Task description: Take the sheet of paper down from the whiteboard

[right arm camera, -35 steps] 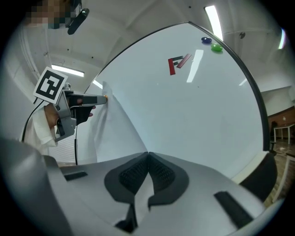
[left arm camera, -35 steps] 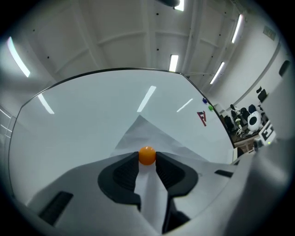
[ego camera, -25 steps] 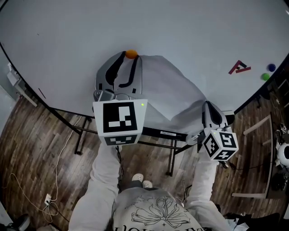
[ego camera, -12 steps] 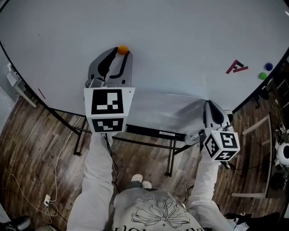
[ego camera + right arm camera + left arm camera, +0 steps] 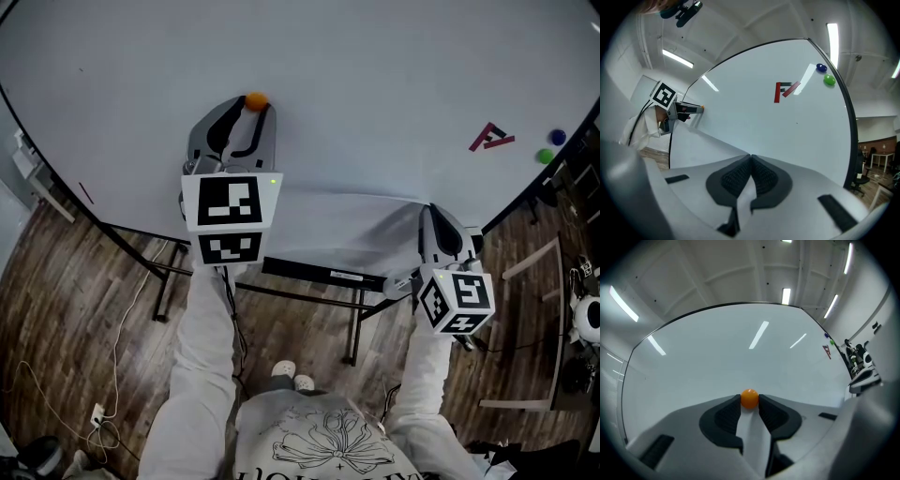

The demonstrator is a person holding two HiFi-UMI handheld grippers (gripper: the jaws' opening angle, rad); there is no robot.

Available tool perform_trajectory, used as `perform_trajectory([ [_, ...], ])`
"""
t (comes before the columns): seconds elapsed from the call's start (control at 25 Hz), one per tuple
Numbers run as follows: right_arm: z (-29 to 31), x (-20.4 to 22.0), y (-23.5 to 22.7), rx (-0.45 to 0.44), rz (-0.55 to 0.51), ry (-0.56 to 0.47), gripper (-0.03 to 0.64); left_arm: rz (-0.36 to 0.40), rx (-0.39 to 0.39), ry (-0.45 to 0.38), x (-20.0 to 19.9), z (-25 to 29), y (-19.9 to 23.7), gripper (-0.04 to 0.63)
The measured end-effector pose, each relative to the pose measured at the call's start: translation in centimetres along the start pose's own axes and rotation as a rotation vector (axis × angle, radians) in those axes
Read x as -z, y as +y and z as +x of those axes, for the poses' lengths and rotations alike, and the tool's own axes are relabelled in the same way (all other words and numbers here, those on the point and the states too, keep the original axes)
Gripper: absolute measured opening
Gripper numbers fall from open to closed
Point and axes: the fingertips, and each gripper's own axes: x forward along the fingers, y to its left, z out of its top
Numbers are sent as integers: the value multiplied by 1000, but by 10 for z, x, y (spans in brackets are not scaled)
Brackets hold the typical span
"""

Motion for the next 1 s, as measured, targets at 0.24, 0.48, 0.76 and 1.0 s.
perform_trajectory([
  [0.24, 1, -6, 1, 1, -9, -3, 3, 2, -11, -12, -1, -1, 0, 117],
  [0.48, 1, -14, 6, 9, -62, -17, 3, -12, -7, -43, -5, -22, 8, 117],
  [0.76, -1, -40, 26, 12, -98, -78, 3, -52, -5, -79, -12, -62, 5, 117],
  [1.0, -6, -53, 48, -12, -92, -113, 3, -83, 51, -60, 2, -80, -24, 117],
])
